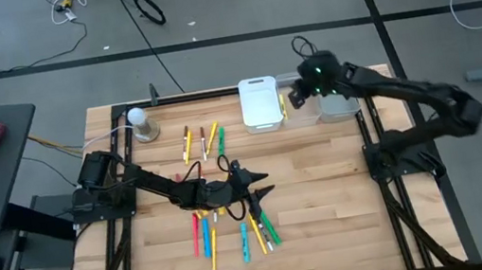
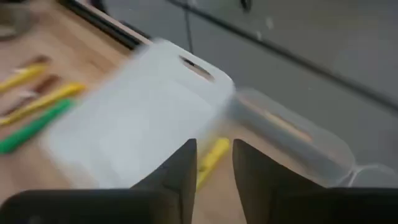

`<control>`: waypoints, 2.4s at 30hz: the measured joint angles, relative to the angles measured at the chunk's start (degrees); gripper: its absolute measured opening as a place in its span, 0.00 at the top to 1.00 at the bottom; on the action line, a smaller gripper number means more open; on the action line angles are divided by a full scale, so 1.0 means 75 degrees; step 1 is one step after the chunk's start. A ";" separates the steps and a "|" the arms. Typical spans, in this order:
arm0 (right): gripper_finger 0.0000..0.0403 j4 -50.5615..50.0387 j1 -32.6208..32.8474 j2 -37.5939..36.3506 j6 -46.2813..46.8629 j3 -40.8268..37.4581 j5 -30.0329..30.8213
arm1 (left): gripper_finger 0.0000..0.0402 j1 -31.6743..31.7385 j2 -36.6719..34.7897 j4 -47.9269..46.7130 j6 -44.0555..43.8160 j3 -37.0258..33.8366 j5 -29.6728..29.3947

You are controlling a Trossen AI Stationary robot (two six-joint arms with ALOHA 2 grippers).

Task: Pick & Place Markers
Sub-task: Put the pink marker pen into the white bin

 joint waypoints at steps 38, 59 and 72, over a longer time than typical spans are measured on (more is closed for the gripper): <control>0.83 0.8063 0.8912 0.1192 0.3386 -0.4945 0.2301 | 0.51 -0.2853 -0.2662 -1.1640 -0.9811 -0.0551 -0.1080; 0.60 0.8877 0.8692 0.1861 0.3313 -0.4945 0.2301 | 0.42 -0.2740 -0.1807 -1.1687 -1.2250 -0.1306 -0.1097; 0.62 0.8972 0.8692 0.1861 0.3325 -0.4945 0.2301 | 0.55 -0.2792 -0.1807 -1.2117 -1.2397 -0.1306 -0.0735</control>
